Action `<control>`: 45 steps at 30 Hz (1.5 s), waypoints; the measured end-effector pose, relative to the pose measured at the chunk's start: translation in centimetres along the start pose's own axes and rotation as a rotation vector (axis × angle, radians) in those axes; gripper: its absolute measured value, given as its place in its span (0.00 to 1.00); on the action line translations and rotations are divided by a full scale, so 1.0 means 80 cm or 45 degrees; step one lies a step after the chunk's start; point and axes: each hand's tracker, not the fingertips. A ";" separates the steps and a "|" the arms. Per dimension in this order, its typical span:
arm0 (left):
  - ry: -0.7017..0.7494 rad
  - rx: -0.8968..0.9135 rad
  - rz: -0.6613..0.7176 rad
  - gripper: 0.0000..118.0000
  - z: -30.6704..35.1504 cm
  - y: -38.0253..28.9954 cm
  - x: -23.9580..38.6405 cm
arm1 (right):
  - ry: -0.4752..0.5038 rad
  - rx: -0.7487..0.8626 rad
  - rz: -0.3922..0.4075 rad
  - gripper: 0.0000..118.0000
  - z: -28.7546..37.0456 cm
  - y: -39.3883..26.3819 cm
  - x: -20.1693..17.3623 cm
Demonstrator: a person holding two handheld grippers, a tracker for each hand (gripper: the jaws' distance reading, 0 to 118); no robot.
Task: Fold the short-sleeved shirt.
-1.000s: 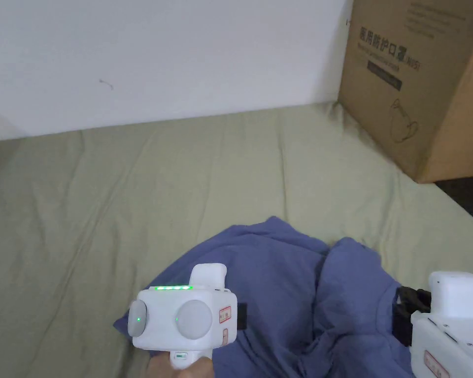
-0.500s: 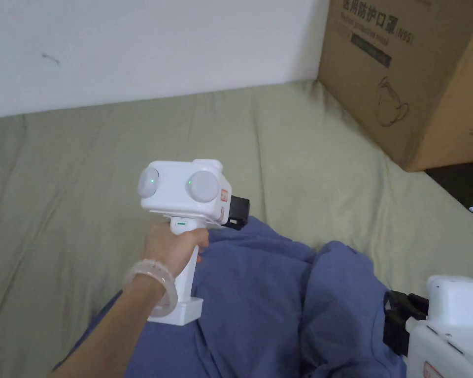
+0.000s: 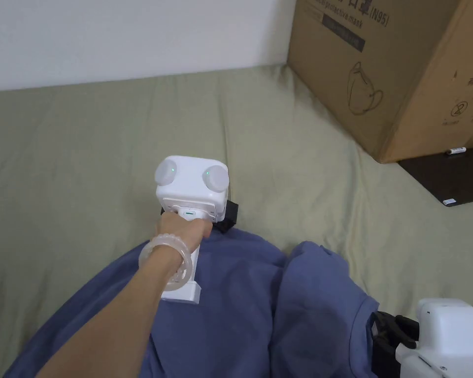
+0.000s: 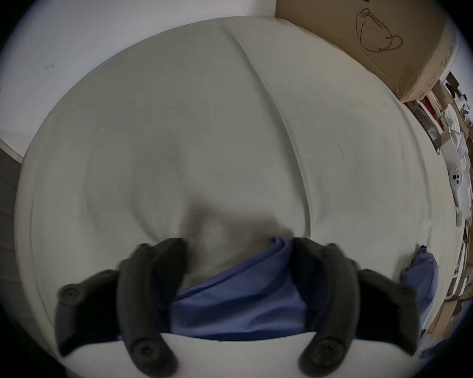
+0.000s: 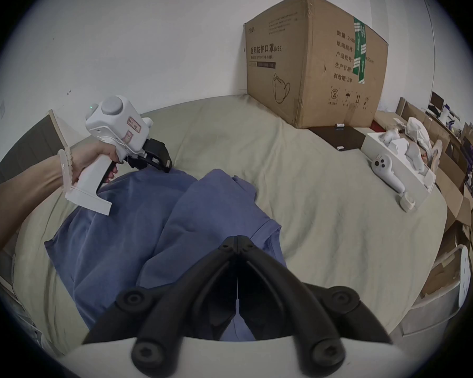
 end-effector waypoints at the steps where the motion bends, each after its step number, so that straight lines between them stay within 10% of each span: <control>1: 0.034 0.026 0.000 0.56 0.007 0.000 -0.002 | 0.005 -0.005 -0.012 0.00 -0.001 0.000 -0.001; 3: 0.126 0.073 -0.028 0.01 0.014 -0.004 -0.011 | 0.033 -0.014 -0.012 0.00 -0.004 0.003 -0.005; 10: -0.065 0.127 0.124 0.01 0.062 -0.023 -0.056 | 0.248 -0.024 0.037 0.01 -0.032 0.073 0.001; 11: -0.060 0.151 0.116 0.01 0.074 -0.028 -0.062 | 0.281 -0.050 0.031 0.11 -0.045 0.091 0.003; 13: -0.056 0.205 0.118 0.01 0.100 -0.040 -0.074 | 0.315 -0.115 0.067 0.70 -0.081 0.122 0.004; 15: -0.067 0.240 0.120 0.01 0.129 -0.057 -0.084 | 0.351 -0.191 0.105 0.85 -0.123 0.148 0.002; 20: -0.040 0.324 0.085 0.01 0.192 -0.100 -0.108 | 0.311 -0.549 0.096 0.82 -0.229 0.185 -0.018; 23: 0.000 0.355 0.067 0.01 0.214 -0.118 -0.120 | 0.266 -0.715 0.019 0.12 -0.257 0.173 -0.022; 24: 0.012 0.360 0.065 0.01 0.217 -0.122 -0.124 | 0.240 -0.732 -0.007 0.06 -0.255 0.167 -0.024; 45: 0.402 0.629 0.278 0.01 0.491 -0.190 -0.271 | 0.180 -0.059 -0.085 0.05 0.067 0.380 0.065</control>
